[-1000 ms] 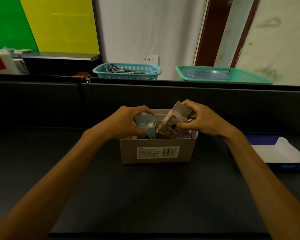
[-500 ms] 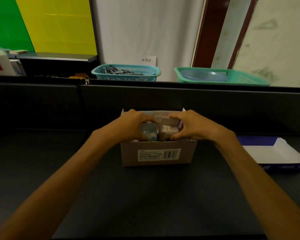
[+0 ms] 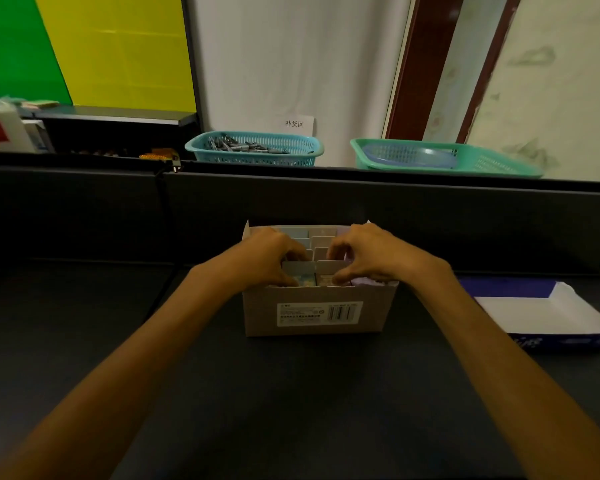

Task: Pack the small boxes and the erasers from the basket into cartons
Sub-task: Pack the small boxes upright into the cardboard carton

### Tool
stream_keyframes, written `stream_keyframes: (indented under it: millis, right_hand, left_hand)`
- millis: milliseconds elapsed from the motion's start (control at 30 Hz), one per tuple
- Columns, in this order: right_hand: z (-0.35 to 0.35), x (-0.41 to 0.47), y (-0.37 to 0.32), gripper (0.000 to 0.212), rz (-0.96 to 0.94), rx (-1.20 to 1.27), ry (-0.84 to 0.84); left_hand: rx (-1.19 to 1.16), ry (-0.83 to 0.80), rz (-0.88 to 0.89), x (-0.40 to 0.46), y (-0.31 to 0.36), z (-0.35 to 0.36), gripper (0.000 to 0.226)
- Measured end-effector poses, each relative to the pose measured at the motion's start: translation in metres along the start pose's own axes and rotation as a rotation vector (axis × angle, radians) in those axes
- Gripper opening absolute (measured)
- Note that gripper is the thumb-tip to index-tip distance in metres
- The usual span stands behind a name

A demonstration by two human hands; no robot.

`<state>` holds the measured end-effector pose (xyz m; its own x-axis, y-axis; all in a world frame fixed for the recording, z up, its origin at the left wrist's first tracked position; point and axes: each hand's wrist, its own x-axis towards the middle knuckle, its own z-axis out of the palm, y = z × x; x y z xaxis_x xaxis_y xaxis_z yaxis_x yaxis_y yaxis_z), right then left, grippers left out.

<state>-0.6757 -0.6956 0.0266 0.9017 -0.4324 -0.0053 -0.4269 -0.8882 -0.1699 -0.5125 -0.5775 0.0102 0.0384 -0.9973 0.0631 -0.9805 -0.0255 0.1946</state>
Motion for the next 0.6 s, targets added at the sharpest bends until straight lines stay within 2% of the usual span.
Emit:
stream_keyframes:
  millis: [333,467,600]
  right_hand:
    - [-0.007,-0.001,0.003,0.034,0.010,0.066,0.015]
    - [-0.017,-0.006,-0.002,0.038,0.032,0.040,0.128]
    - [-0.014,-0.008,-0.017,0.045,0.055,-0.058,0.230]
  left_hand:
    - [0.003,0.019,-0.046,0.002,-0.004,-0.006,0.049]
    - [0.037,0.113,-0.136,-0.010,-0.006,-0.020,0.048]
    - [0.176,0.223,-0.229,-0.032,-0.012,-0.030,0.049]
